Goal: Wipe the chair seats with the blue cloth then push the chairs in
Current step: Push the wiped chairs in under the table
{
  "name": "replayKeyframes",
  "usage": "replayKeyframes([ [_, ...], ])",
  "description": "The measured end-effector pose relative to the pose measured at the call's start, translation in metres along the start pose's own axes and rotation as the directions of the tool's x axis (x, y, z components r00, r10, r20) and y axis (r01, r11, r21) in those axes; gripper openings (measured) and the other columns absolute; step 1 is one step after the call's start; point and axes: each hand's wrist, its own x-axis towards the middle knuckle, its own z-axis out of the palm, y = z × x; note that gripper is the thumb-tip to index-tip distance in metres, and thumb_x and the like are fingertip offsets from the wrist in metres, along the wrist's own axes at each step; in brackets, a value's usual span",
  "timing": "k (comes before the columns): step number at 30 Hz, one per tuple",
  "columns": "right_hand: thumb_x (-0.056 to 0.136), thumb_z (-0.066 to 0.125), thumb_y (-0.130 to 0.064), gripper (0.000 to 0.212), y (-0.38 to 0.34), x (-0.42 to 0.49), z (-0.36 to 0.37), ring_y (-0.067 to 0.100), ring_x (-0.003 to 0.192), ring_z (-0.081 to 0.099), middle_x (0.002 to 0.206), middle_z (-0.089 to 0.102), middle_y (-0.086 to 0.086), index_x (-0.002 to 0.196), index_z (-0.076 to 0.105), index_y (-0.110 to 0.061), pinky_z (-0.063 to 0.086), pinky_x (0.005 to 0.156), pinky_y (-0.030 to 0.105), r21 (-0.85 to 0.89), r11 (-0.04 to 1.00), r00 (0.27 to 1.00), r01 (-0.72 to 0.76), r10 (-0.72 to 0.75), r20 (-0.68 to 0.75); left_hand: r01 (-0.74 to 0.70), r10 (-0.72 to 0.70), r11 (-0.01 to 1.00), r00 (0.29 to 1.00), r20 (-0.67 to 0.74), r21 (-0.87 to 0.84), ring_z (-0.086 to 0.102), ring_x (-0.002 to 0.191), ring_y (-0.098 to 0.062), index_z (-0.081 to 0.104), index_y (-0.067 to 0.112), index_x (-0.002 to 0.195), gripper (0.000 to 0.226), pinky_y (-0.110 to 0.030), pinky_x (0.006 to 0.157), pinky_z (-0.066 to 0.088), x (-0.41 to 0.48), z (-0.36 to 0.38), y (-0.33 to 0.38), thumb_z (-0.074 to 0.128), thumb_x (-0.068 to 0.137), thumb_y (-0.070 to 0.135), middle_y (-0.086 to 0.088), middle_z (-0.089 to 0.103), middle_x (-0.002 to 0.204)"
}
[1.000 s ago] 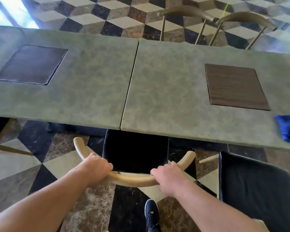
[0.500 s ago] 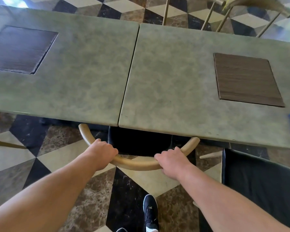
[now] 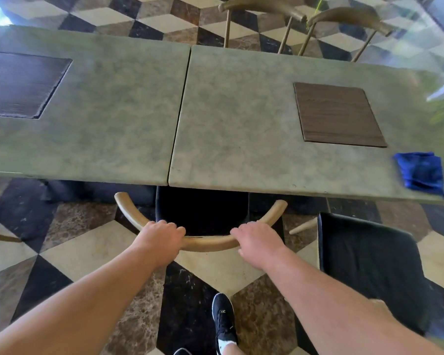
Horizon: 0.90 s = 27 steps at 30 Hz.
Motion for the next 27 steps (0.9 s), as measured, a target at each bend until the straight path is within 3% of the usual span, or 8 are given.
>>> replayKeyframes([
  [1, 0.096, 0.063, -0.032, 0.043, 0.000, -0.009, 0.001, 0.033, 0.122, 0.057, 0.127, 0.063, 0.006, 0.137, 0.052, -0.022, 0.043, 0.109, 0.051, 0.027, 1.000, 1.000, -0.010, 0.010, -0.009, 0.001, -0.001, 1.000, 1.000, -0.005, -0.031, 0.059, 0.121, -0.023, 0.050, 0.031, 0.141, 0.051, -0.048, 0.105, 0.049, -0.003, -0.001, 0.009, 0.057, 0.094, 0.049, 0.004, 0.061, 0.134],
  [3, 0.092, 0.066, -0.052, 0.082, 0.002, -0.031, 0.003, 0.040, 0.149, 0.031, 0.159, 0.040, 0.011, 0.158, 0.025, -0.025, 0.028, 0.120, 0.059, 0.031, 0.999, 0.999, -0.035, 0.035, 0.000, -0.010, 0.013, 0.996, 0.999, 0.039, -0.084, 0.034, 0.150, -0.029, 0.025, 0.035, 0.161, 0.085, -0.058, 0.122, 0.029, -0.007, -0.006, 0.032, 0.059, 0.089, 0.063, 0.002, 0.034, 0.166],
  [5, 0.086, 0.065, -0.068, 0.106, 0.008, -0.057, 0.006, 0.041, 0.155, 0.012, 0.170, 0.016, 0.011, 0.162, 0.002, -0.030, 0.016, 0.122, 0.065, 0.000, 0.998, 0.998, -0.063, 0.063, -0.006, -0.035, 0.040, 0.995, 0.998, 0.054, -0.095, 0.010, 0.160, -0.030, 0.003, 0.038, 0.165, 0.107, -0.061, 0.127, 0.013, -0.008, -0.013, 0.060, 0.060, 0.083, 0.076, 0.001, 0.007, 0.175],
  [7, 0.080, 0.064, -0.076, 0.117, 0.022, -0.086, 0.012, 0.041, 0.157, 0.004, 0.172, 0.005, 0.009, 0.161, -0.009, -0.033, 0.010, 0.122, 0.068, -0.006, 0.994, 0.994, -0.107, 0.107, -0.009, -0.062, 0.063, 0.993, 0.998, 0.013, -0.097, 0.002, 0.161, -0.030, -0.005, 0.039, 0.164, 0.115, -0.061, 0.127, 0.008, -0.006, -0.021, 0.094, 0.059, 0.078, 0.082, 0.001, -0.001, 0.176],
  [13, 0.077, 0.056, -0.085, 0.120, 0.092, -0.191, 0.023, 0.038, 0.157, -0.005, 0.173, -0.004, 0.006, 0.160, -0.016, -0.037, 0.005, 0.123, 0.065, 0.010, 0.973, 0.973, -0.231, 0.231, 0.029, -0.129, 0.125, 0.987, 0.991, -0.049, -0.099, -0.004, 0.161, -0.029, -0.007, 0.038, 0.164, 0.119, -0.059, 0.126, -0.002, -0.009, -0.038, 0.211, 0.048, 0.073, 0.092, 0.001, -0.006, 0.176],
  [19, 0.071, 0.050, -0.093, 0.121, 0.204, -0.319, 0.058, 0.037, 0.158, -0.003, 0.173, 0.001, 0.005, 0.160, -0.013, -0.038, 0.005, 0.124, 0.065, 0.028, 0.954, 0.952, -0.298, 0.295, 0.080, -0.276, 0.277, 0.958, 0.961, 0.009, -0.076, -0.010, 0.160, -0.027, -0.011, 0.038, 0.163, 0.123, -0.061, 0.127, -0.002, 0.009, -0.056, 0.377, 0.047, 0.072, 0.097, 0.002, -0.010, 0.175],
  [24, 0.066, 0.051, -0.096, 0.124, 0.320, -0.420, 0.118, 0.037, 0.158, 0.001, 0.173, 0.008, 0.004, 0.160, -0.007, -0.040, 0.002, 0.122, 0.065, 0.047, 0.949, 0.939, -0.312, 0.301, 0.167, -0.314, 0.323, 0.946, 0.932, 0.164, -0.077, -0.002, 0.161, -0.025, -0.005, 0.039, 0.164, 0.119, -0.060, 0.127, 0.000, 0.035, -0.066, 0.524, 0.054, 0.075, 0.091, 0.002, -0.002, 0.176],
  [27, 0.062, 0.048, -0.101, 0.127, 0.379, -0.476, 0.159, 0.036, 0.158, 0.001, 0.173, 0.010, 0.001, 0.160, -0.007, -0.041, 0.000, 0.122, 0.064, 0.067, 0.951, 0.921, -0.303, 0.274, 0.277, -0.313, 0.293, 0.950, 0.889, 0.351, 0.000, 0.006, 0.161, -0.029, 0.000, 0.039, 0.165, 0.122, -0.076, 0.117, -0.003, 0.044, -0.061, 0.596, 0.049, 0.070, 0.098, 0.004, 0.006, 0.176],
])
